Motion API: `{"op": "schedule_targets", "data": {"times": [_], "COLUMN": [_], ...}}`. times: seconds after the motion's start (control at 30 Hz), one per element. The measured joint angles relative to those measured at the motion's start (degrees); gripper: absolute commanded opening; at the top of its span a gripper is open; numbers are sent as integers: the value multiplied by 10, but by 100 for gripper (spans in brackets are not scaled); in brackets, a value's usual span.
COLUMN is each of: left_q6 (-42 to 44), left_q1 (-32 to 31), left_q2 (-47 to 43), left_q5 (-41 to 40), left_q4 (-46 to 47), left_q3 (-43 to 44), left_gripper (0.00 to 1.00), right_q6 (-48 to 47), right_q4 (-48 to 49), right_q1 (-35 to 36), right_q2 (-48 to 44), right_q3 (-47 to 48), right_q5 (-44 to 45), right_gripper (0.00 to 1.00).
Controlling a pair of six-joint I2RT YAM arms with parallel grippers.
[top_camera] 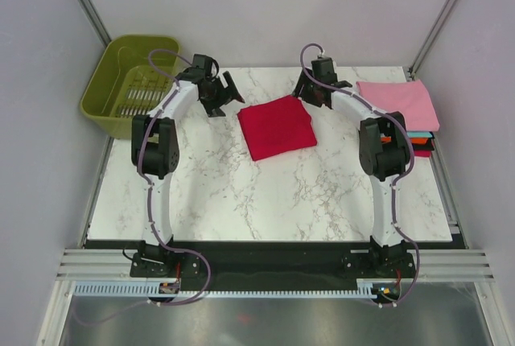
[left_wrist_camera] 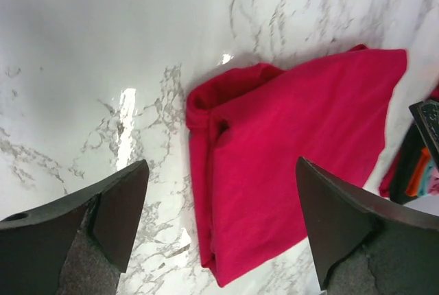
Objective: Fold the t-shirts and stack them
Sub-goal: Fold the tshirt
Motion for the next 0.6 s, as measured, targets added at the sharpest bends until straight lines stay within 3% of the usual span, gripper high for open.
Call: {"op": "schedule_targets", "data": {"times": [0.1,0.27,0.47,0.53,0.6], "left_q6": [2,1,-8,-13,-19], "left_q1": [-11,-29,-39,-39,-40], "left_q2": [-22,-80,-171,-192,-209], "left_q5": [-11,-21,-24,-23,-23], "left_q4": [16,78,176,208,245], "left_q3": [-63,-202,-369,-407,-444], "left_gripper": [87,86,86,86,87], "right_q6": [-11,-19,-21,-19,-14], "right_q4": [21,59,127,148,172], "right_q1": [0,2,2,2,3], "right_q2": [-29,-75,-123,-142,-165], "right_q3": [-69,-179,-306,-342,-383], "right_q5": [0,-9,-28,-36,-45], "right_gripper": [66,63,48,51,61]}}
